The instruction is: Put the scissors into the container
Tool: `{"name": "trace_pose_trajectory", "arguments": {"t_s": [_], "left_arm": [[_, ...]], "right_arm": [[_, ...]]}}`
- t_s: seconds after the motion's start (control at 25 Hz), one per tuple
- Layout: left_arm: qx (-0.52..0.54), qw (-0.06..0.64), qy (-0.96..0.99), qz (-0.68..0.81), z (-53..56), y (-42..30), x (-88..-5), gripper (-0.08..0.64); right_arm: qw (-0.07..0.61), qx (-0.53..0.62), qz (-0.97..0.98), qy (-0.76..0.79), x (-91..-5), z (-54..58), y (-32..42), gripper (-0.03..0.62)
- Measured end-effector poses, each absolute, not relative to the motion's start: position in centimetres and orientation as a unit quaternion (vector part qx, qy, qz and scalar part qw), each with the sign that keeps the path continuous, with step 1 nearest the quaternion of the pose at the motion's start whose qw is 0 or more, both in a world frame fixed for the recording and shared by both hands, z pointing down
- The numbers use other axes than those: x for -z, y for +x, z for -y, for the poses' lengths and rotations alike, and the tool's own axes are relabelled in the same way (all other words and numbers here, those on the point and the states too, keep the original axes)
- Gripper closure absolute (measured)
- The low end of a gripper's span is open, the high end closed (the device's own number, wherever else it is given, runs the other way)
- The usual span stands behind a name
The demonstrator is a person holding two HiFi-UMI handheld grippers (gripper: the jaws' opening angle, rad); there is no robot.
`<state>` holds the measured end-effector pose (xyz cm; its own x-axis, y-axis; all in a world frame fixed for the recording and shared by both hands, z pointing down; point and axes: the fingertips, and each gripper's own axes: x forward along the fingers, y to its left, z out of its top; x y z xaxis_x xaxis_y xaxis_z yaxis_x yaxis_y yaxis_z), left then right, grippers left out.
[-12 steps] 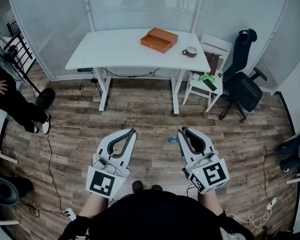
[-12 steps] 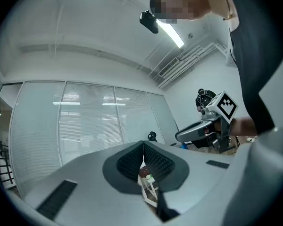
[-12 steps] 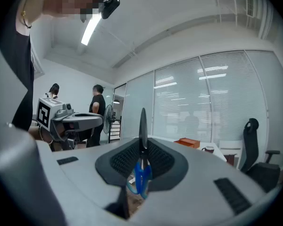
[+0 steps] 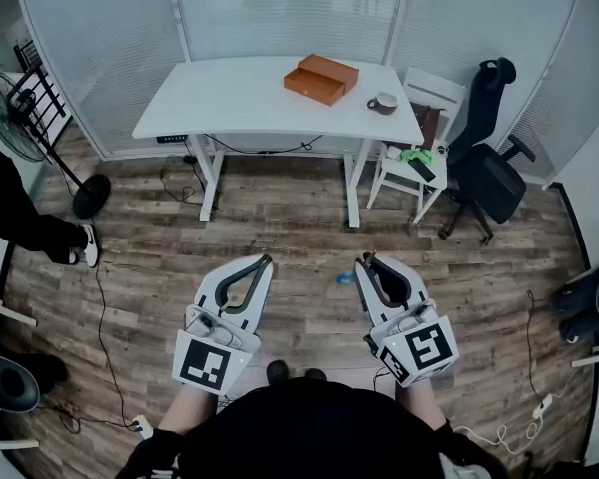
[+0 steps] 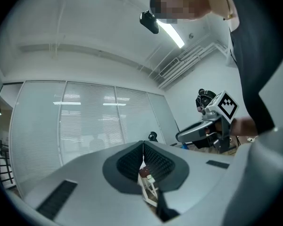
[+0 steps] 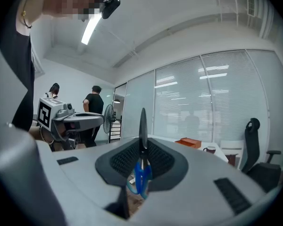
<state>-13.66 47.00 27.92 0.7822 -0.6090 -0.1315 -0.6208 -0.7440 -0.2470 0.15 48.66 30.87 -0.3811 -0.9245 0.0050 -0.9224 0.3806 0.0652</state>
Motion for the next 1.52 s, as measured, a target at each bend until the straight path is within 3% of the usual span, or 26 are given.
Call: {"name": "trace_pose_trajectory", "arguments": {"t_s": [1.0, 1.52], "left_arm": [[-0.018, 0.123, -0.940, -0.318, -44.4, -21.0, -29.9, 0.545], [-0.018, 0.126, -0.943, -0.308, -42.5, -20.2, -30.6, 0.545]], "right_arm": [[0.008, 0.007, 0.824, 0.567, -32.7, -46.3, -7.4, 0.535], [0.013, 0.000, 0.824, 0.566, -33.7, -44.8, -7.2, 0.535]]}}
